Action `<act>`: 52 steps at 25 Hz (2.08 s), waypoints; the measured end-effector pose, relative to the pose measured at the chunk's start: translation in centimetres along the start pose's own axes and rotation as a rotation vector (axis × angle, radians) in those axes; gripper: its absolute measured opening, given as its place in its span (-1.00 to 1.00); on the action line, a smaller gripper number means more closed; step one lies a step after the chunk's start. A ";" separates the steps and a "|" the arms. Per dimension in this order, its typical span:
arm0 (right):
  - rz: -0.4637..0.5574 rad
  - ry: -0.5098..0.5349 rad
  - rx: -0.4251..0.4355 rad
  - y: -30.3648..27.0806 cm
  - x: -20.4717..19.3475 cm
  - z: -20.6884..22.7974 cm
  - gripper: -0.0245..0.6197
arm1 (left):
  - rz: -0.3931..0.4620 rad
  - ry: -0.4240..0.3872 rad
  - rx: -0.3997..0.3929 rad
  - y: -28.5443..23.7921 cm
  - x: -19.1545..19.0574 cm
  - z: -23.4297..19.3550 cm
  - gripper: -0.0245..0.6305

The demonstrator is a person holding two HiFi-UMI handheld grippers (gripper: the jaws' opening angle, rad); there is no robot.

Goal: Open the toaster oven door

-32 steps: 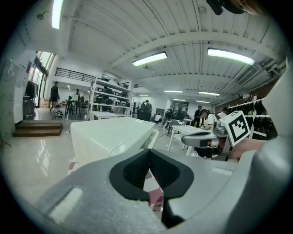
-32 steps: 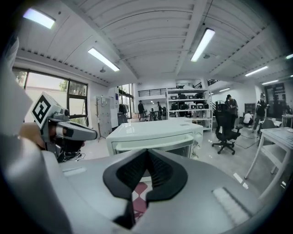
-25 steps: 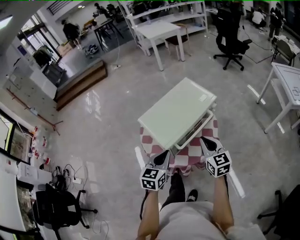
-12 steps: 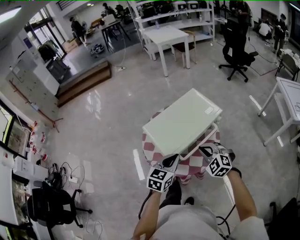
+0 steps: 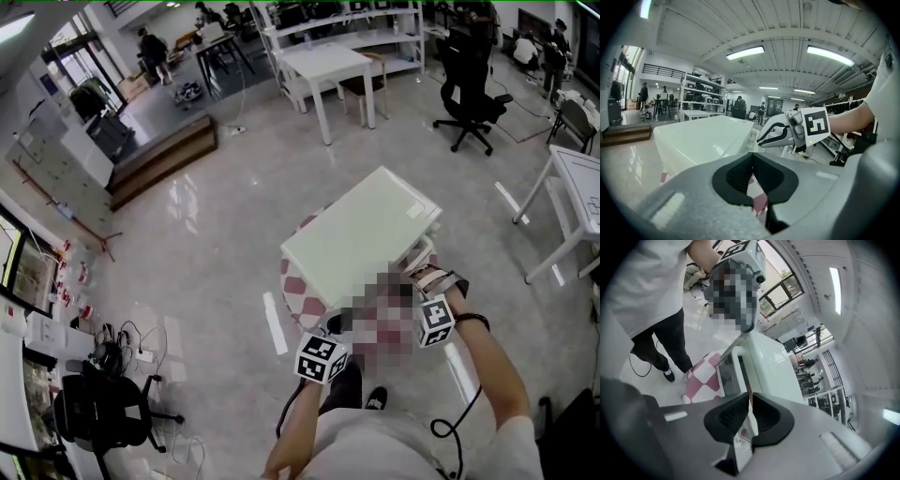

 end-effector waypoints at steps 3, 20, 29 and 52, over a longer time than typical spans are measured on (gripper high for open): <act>-0.005 0.003 0.027 0.2 -0.3 -0.5 -0.84 | -0.009 0.005 0.005 0.8 -0.9 -0.1 -0.91; -0.111 0.135 0.124 -2.9 -1.9 -1.4 -0.53 | -0.017 0.030 0.016 0.5 -1.5 -1.4 -0.91; -0.152 0.117 0.193 -3.9 -2.2 -1.5 -0.60 | -0.017 0.063 0.041 0.8 -2.4 -2.4 -0.91; -0.205 0.123 0.215 -1.8 -3.5 -6.5 -0.63 | -0.003 0.065 0.006 0.0 -2.7 0.1 -0.91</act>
Point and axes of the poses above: the fingertips, and each gripper's own axes: y backward along the fingers, z to its right, x out of its top, the point moved 1 cm from there along y, backward along the fingers, and after that the axes turned 7 degrees about x, right-handed, at the moved point
